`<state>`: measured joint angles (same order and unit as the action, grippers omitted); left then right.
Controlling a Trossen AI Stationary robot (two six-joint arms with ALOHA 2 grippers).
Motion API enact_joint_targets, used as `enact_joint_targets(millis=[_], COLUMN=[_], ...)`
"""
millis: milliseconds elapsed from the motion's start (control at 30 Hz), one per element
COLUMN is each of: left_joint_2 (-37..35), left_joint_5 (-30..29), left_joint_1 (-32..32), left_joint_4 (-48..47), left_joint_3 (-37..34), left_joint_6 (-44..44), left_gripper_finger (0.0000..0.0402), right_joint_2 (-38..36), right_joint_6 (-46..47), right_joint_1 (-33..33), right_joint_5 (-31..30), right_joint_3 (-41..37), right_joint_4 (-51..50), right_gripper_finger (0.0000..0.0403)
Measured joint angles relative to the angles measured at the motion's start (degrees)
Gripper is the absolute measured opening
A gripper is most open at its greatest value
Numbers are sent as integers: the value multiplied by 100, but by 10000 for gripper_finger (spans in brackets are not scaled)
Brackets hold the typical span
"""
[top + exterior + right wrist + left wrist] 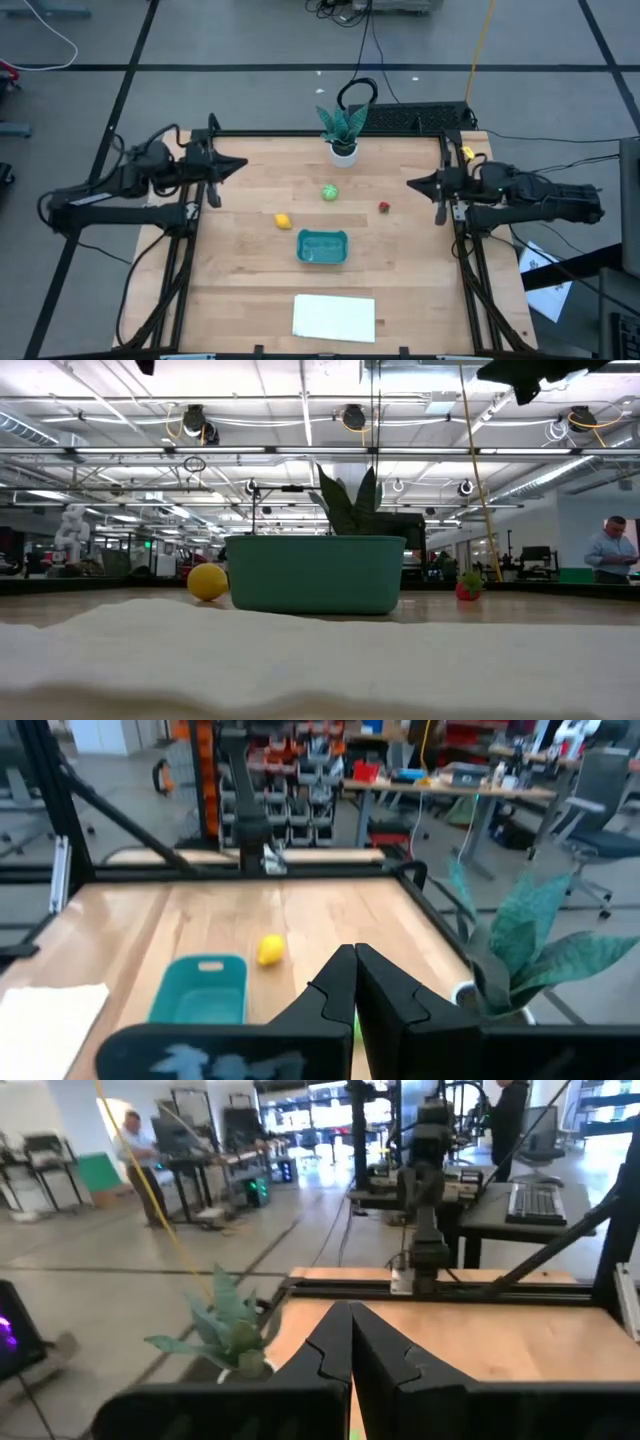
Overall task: Pick and placing Produce into tupperware
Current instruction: Put the yellow lemon into the blue basket
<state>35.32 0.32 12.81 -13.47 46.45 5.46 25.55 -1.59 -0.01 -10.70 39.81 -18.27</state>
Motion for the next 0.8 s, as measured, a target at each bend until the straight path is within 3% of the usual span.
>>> enact_joint_targets(millis=[133,467,800], left_joint_2=[73,-320,-1620], left_joint_5=[267,273,324], left_joint_1=[213,328,320], left_joint_4=[-7,-114,910], left_joint_3=[27,-145,-1808], left_joint_6=[-3,-10,-509], left_gripper_finger=[1,2,1], right_joint_2=[-374,-1456,-2235], right_joint_6=[-18,261,414], right_joint_1=[0,0,0], right_joint_5=[2,28,46], right_joint_3=[-74,-847,-1335], right_joint_4=[22,253,322], right_gripper_finger=[0,0,0])
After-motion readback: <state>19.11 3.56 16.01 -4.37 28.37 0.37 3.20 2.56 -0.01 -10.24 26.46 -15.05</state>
